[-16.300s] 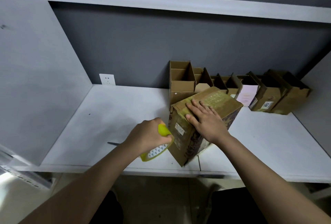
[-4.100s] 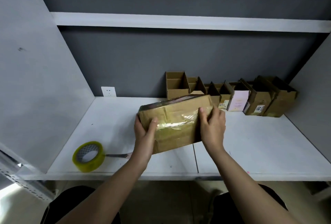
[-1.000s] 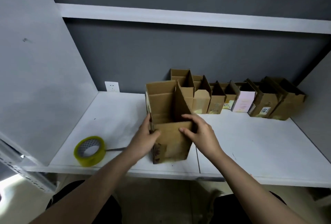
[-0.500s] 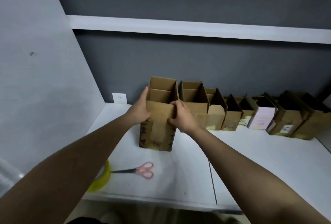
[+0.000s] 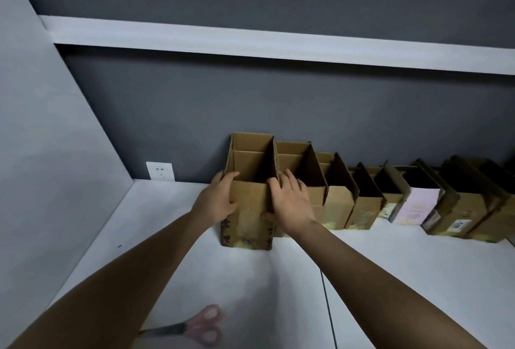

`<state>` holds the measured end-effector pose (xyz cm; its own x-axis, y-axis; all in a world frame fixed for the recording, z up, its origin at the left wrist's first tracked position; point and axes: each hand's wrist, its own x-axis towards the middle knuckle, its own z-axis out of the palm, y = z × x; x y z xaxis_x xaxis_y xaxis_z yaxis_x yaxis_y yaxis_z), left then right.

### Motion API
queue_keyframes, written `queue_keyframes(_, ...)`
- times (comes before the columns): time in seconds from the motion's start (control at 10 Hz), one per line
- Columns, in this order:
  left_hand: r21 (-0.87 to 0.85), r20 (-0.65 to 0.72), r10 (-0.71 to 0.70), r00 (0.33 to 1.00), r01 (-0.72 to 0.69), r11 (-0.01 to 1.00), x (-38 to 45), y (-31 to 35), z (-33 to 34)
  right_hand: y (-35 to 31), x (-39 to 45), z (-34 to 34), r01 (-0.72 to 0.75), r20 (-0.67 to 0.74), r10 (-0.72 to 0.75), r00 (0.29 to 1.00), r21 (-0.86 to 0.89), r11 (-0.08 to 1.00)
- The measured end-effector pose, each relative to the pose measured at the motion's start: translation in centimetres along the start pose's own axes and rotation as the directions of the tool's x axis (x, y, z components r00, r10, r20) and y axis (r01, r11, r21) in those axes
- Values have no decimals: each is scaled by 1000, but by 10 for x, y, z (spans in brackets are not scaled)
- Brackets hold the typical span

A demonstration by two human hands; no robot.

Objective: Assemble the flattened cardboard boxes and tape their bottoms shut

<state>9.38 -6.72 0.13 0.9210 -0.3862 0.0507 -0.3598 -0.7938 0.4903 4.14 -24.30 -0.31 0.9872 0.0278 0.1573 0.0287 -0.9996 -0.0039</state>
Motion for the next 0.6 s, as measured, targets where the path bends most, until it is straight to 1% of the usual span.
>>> queue_keyframes(0.1,11,-7,19,1000,-19,1000,7,-1,0,2,7,4,1,-15,-2,1000,-36,999)
queue_keyframes(0.3,40,-19,10,1000,-9,999,22,-1,2,8,21,4,-4,-37,3,999,-7,1000)
queue_keyframes(0.4,84,-11,-7,1000,8,996,25,-2,3,8,24,5,-7,-33,7,999,19,1000)
queue_keyframes(0.5,205,-20,-48,999,51,978,22,4,-1,4,20,-2,-28,-9,29,1000,43,999)
queue_keyframes(0.6,370,-106,-26,994,64,927,15,11,-5,1,14,-14,-43,-22,45,999,80,996)
